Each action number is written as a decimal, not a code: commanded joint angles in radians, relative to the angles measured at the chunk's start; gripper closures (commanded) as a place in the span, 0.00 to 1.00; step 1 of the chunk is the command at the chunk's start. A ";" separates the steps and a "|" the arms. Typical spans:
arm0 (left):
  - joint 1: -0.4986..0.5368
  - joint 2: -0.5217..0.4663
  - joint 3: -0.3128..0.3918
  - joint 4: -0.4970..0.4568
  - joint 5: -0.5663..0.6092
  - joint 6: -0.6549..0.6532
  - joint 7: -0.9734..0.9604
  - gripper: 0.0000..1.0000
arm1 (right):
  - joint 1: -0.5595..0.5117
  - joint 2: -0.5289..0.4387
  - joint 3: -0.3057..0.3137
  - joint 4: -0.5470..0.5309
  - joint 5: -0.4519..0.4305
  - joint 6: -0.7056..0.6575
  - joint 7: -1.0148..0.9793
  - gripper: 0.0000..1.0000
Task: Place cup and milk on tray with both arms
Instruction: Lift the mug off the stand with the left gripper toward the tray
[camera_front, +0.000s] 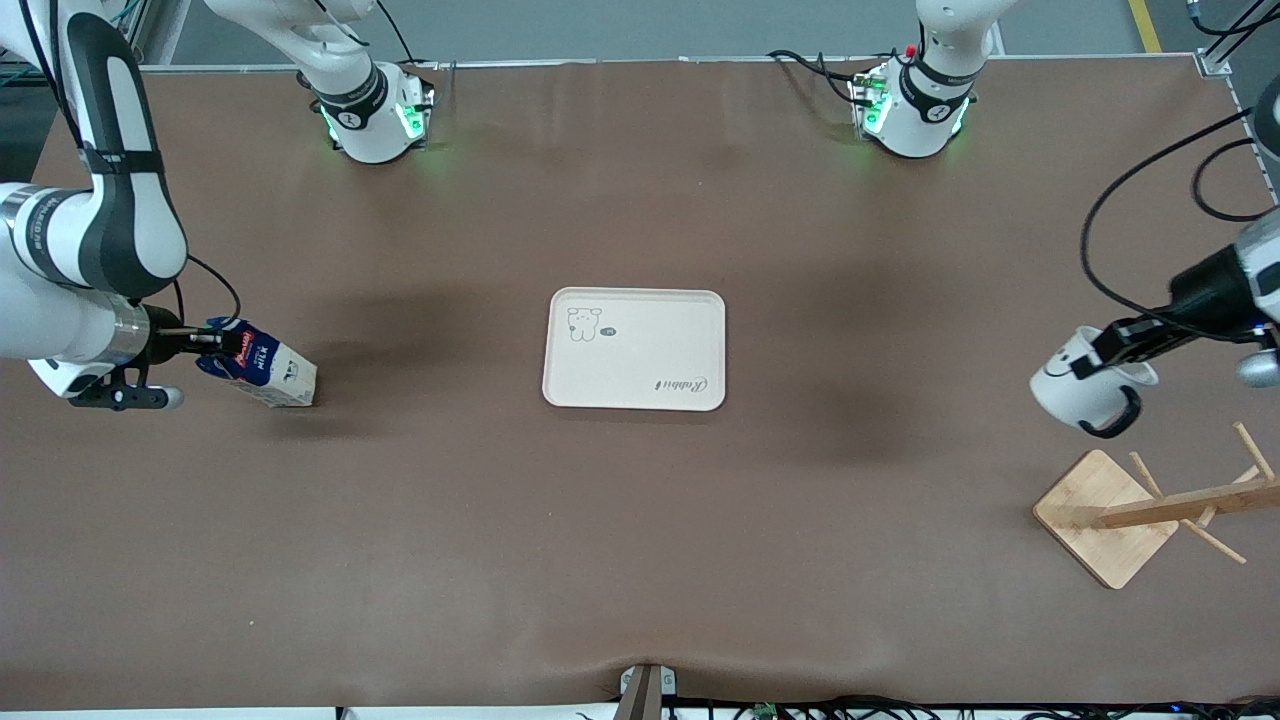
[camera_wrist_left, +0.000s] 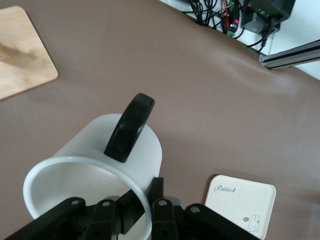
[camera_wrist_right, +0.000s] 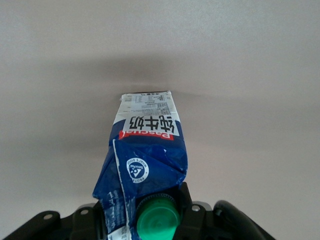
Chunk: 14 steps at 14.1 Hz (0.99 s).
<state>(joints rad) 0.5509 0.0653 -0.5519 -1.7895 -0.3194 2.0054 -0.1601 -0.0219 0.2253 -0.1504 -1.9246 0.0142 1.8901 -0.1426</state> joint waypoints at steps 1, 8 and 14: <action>-0.008 0.040 -0.115 0.050 0.149 0.003 -0.239 1.00 | -0.001 -0.018 0.005 0.047 -0.020 -0.051 -0.006 1.00; -0.277 0.204 -0.140 0.113 0.342 0.003 -0.640 1.00 | 0.011 -0.011 0.008 0.162 -0.034 -0.207 0.002 1.00; -0.512 0.356 -0.137 0.136 0.471 0.003 -0.973 1.00 | 0.054 -0.011 0.008 0.242 -0.020 -0.353 0.001 1.00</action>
<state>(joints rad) 0.0941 0.3624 -0.6901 -1.6938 0.1166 2.0144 -1.0484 0.0320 0.2153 -0.1432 -1.7133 0.0001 1.5981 -0.1443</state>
